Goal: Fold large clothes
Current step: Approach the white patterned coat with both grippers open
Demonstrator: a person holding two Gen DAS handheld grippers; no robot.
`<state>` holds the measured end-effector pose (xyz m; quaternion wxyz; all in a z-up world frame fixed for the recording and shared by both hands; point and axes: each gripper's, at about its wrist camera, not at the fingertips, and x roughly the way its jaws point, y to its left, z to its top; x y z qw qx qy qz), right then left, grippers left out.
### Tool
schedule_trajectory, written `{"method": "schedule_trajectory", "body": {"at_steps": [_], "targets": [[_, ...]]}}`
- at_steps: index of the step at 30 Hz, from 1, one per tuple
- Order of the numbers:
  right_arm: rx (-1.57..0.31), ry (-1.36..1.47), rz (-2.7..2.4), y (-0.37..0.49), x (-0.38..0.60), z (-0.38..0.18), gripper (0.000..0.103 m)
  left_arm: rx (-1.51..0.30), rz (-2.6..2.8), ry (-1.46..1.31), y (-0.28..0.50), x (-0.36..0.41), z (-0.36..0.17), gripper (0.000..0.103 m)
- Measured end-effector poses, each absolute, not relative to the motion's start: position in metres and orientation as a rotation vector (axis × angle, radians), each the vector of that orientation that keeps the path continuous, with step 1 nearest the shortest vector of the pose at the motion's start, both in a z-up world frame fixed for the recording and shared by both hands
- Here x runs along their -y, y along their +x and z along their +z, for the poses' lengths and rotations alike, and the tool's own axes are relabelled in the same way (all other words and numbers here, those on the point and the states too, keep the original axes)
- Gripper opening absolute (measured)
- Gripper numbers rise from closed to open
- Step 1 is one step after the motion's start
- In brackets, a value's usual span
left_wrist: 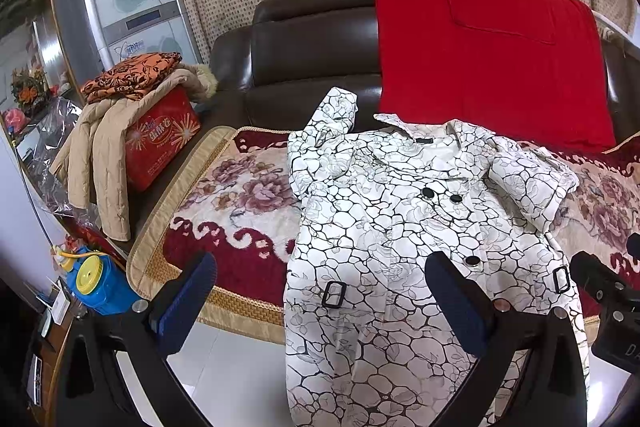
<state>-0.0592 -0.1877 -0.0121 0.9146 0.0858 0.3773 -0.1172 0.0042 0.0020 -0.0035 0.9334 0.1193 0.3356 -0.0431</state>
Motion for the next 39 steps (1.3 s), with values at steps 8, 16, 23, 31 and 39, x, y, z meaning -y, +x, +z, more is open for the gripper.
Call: {"method": "schedule_trajectory", "body": {"at_steps": [8, 16, 23, 31, 39], "targets": [[-0.788, 0.18, -0.239, -0.055, 0.191, -0.015, 0.103, -0.693, -0.091, 0.249, 0.01, 0.0, -0.007, 0.103], [-0.798, 0.181, -0.24, -0.048, 0.194, -0.018, 0.103, -0.727, -0.09, 0.261, 0.016, 0.002, -0.011, 0.103], [-0.814, 0.164, -0.251, -0.041, 0.193, -0.022, 0.103, -0.754, -0.094, 0.264, 0.021, 0.003, -0.016, 0.103], [-0.812, 0.139, -0.258, -0.037, 0.19, -0.023, 0.103, -0.748, -0.096, 0.269, 0.026, 0.005, -0.021, 0.103], [-0.821, 0.148, -0.26, -0.033, 0.195, -0.027, 0.103, -0.762, -0.094, 0.278, 0.031, 0.009, -0.027, 0.103]]}}
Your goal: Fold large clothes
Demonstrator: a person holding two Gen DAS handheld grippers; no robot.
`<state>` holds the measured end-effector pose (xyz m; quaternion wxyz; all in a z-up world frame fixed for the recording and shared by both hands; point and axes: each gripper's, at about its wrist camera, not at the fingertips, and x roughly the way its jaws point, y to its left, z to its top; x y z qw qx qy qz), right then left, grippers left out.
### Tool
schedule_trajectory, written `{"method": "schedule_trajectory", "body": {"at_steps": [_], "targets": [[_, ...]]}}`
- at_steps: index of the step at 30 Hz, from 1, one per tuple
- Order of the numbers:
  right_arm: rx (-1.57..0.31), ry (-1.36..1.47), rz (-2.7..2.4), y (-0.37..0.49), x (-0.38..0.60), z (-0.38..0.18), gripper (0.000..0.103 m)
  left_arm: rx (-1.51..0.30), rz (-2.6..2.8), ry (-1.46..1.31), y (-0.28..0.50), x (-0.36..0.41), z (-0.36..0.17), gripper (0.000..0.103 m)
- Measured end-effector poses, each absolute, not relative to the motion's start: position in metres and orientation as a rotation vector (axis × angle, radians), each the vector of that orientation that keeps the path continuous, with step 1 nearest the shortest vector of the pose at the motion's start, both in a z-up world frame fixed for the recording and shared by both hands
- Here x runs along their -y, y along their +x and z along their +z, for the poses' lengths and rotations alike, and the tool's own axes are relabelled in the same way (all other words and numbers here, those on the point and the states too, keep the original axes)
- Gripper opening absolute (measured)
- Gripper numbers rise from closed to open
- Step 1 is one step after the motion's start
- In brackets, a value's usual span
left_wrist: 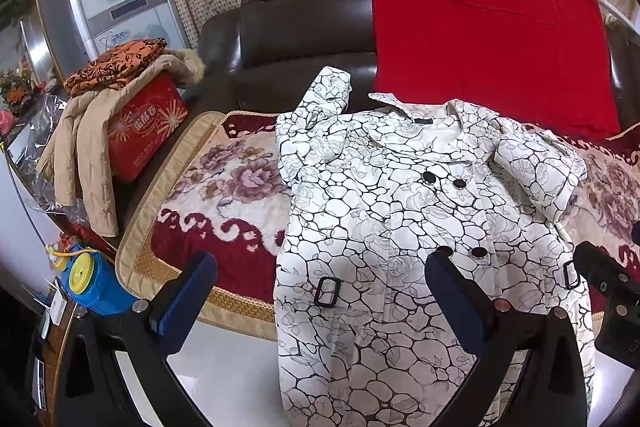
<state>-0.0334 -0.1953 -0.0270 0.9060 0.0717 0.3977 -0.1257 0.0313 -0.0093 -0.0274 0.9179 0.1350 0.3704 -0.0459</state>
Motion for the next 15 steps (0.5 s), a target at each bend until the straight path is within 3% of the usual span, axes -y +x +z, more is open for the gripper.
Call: {"method": "schedule_trajectory", "body": {"at_steps": [15], "targets": [[-0.863, 0.173, -0.291, -0.013, 0.219, -0.05, 0.103, -0.844, -0.109, 0.289, 0.062, 0.02, -0.065, 0.103]]}}
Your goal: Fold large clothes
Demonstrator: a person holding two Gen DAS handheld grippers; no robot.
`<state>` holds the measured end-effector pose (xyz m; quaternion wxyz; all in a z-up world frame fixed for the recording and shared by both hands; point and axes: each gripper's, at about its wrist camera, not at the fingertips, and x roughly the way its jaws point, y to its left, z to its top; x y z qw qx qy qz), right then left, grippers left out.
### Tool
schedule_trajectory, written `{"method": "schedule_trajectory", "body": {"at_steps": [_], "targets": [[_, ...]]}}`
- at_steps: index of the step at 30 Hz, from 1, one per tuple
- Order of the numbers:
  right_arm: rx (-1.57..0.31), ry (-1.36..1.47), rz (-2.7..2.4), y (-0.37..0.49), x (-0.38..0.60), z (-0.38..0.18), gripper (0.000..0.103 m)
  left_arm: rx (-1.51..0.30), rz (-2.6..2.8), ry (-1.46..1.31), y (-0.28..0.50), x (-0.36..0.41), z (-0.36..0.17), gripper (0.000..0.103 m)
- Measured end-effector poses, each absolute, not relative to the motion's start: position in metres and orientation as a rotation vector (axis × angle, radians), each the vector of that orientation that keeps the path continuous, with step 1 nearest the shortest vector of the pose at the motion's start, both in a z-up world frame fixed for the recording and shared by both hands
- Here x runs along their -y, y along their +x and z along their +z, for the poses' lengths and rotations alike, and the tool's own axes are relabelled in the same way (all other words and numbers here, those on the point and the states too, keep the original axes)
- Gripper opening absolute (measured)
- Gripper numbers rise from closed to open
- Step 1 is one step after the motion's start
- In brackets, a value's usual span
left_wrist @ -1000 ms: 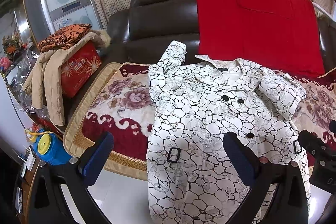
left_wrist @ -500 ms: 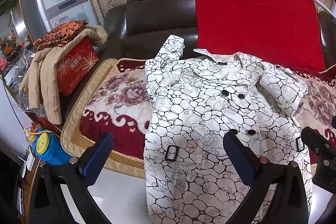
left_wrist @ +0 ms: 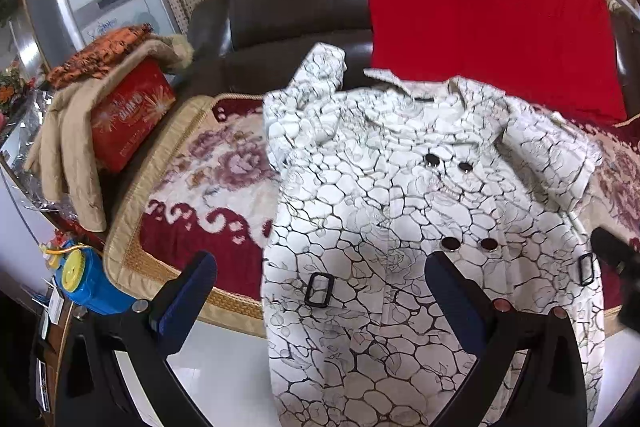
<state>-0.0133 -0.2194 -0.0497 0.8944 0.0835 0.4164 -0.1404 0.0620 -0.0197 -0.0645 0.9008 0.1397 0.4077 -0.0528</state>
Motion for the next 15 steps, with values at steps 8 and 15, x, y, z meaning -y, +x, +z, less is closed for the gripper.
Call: {"method": "schedule_trajectory", "body": {"at_steps": [8, 15], "targets": [[-0.839, 0.397, -0.337, 0.02, 0.329, -0.079, 0.103, -0.975, -0.077, 0.311, 0.1, 0.019, -0.111, 0.103], [-0.794, 1.016, -0.317, 0.049, 0.481, -0.157, 0.103, -0.997, -0.153, 0.227, 0.115, 0.026, -0.119, 0.103]]}}
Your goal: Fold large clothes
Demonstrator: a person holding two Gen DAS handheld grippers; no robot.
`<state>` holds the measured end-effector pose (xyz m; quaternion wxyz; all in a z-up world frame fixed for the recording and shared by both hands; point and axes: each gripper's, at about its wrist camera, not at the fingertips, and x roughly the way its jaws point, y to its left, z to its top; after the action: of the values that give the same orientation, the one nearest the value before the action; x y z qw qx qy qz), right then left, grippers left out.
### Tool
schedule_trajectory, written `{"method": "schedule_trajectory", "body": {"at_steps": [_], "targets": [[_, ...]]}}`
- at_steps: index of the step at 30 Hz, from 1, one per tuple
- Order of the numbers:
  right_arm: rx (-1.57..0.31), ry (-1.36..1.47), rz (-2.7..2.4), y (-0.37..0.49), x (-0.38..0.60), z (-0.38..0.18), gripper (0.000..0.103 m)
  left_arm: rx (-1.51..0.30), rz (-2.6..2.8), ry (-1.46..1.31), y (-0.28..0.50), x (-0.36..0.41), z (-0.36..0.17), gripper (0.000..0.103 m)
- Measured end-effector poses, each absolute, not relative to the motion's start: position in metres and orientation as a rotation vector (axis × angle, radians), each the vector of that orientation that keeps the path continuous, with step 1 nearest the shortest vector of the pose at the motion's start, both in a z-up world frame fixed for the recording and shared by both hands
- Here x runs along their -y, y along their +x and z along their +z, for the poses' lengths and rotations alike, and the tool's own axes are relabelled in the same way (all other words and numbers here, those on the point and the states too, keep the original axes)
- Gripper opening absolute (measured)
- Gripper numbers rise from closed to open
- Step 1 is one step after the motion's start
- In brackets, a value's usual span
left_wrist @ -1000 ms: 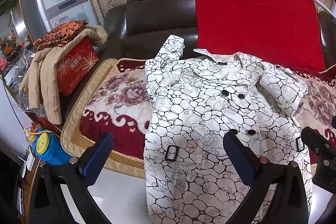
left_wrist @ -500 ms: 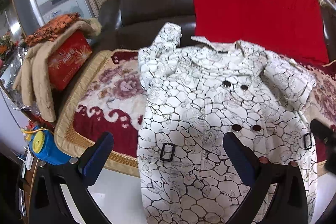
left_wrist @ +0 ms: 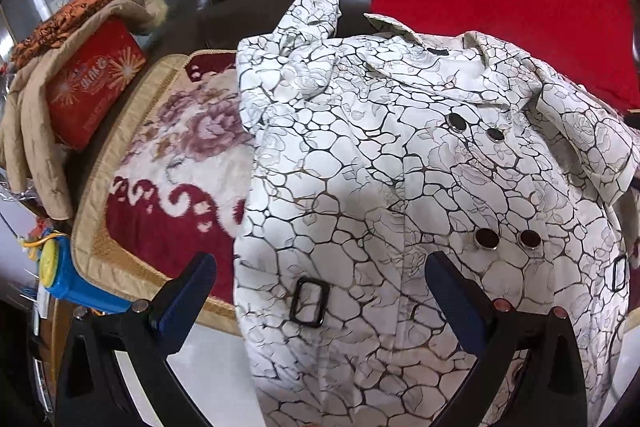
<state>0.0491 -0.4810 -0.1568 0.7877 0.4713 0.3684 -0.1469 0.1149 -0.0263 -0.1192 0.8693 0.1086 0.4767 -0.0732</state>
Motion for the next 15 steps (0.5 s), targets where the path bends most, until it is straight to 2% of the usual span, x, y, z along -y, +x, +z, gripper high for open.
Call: {"method": "schedule_trajectory", "body": {"at_steps": [5, 8, 10, 11, 12, 13, 15], "targets": [[-0.644, 1.181, -0.319, 0.063, 0.518, -0.175, 0.103, -1.034, -0.169, 0.262, 0.123, 0.027, -0.135, 0.103], [-0.581, 1.266, -0.316, 0.071, 0.53, -0.177, 0.092, -1.057, -0.202, 0.259, 0.124, 0.021, -0.141, 0.103], [-0.586, 1.27, -0.294, 0.081, 0.53, -0.173, 0.067, -1.059, -0.212, 0.254, 0.124, 0.018, -0.143, 0.103], [-0.591, 1.264, -0.277, 0.085, 0.527, -0.168, 0.06, -1.062, -0.22, 0.247, 0.123, 0.017, -0.143, 0.103], [-0.595, 1.253, -0.247, 0.089, 0.523, -0.163, 0.043, -1.067, -0.226, 0.24, 0.123, 0.015, -0.143, 0.103], [-0.607, 1.213, -0.23, 0.094, 0.516, -0.155, 0.034, -1.079, -0.234, 0.224, 0.123, 0.011, -0.145, 0.103], [-0.62, 1.099, -0.222, 0.103, 0.495, -0.133, 0.032, -1.093, -0.238, 0.198, 0.125, 0.004, -0.146, 0.103]]}}
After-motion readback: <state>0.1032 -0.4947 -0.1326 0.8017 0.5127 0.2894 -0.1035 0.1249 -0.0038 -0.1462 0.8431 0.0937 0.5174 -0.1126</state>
